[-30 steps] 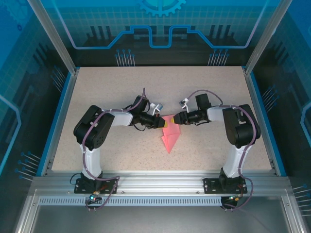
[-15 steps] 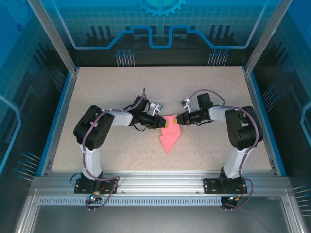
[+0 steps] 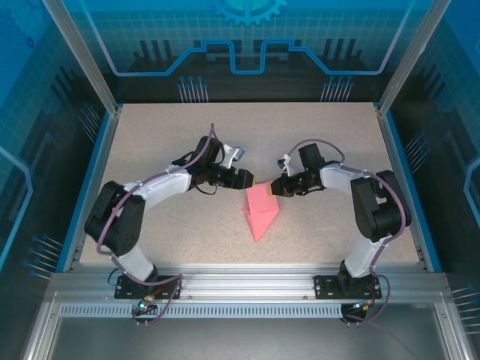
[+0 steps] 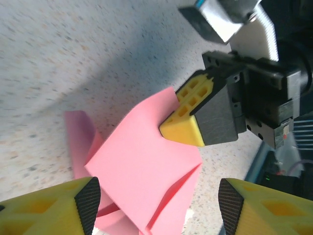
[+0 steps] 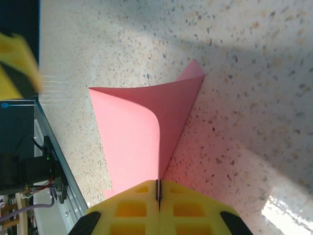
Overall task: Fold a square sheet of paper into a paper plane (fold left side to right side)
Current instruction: Fold the wing for the fifth time at the center of the table.
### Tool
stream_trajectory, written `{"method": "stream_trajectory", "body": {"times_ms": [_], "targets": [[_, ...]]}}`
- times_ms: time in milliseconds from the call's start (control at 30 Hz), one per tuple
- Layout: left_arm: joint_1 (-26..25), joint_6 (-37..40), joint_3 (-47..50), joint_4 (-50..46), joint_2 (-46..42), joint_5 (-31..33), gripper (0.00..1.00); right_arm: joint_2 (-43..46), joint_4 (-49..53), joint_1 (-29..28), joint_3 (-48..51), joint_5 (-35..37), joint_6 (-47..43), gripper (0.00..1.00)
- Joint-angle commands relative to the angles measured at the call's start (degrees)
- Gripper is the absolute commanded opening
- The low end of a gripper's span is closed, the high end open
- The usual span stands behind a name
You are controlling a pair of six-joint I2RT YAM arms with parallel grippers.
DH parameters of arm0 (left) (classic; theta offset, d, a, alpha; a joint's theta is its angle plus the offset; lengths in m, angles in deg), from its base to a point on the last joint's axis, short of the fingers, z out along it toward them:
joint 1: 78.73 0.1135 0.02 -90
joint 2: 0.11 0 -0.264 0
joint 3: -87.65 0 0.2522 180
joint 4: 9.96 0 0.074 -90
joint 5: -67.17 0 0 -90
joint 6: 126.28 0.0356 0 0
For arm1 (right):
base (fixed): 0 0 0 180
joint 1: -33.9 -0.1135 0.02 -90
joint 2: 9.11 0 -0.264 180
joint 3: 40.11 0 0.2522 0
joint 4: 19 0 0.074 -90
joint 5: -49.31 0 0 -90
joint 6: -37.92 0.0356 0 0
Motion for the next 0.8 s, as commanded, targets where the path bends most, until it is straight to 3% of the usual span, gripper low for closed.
{"method": "stream_trajectory", "body": {"times_ms": [0, 200, 400, 600, 767], "targets": [[-2.7, 5.3, 0.9, -10.3, -6.4, 10.5, 0.68, 2.2, 3.4, -2.5, -2.0, 5.2, 6.8, 0.0], [-13.4, 4.3, 5.4, -16.3, -13.7, 21.8, 0.69, 2.9, 6.2, -6.1, -4.2, 11.6, 14.8, 0.0], [-24.3, 1.5, 5.5, -19.2, -11.4, 29.9, 0.71, 0.8, 7.5, -9.5, -6.9, 16.2, 20.4, 0.0], [-29.9, -0.1, 3.2, -19.6, -5.1, 37.4, 0.74, -1.3, 6.9, -10.9, -8.3, 18.2, 24.4, 0.0], [-31.6, -0.1, -0.1, -21.0, 1.4, 44.2, 0.75, -2.5, 7.8, -11.5, -10.1, 18.6, 24.9, 0.0]]}}
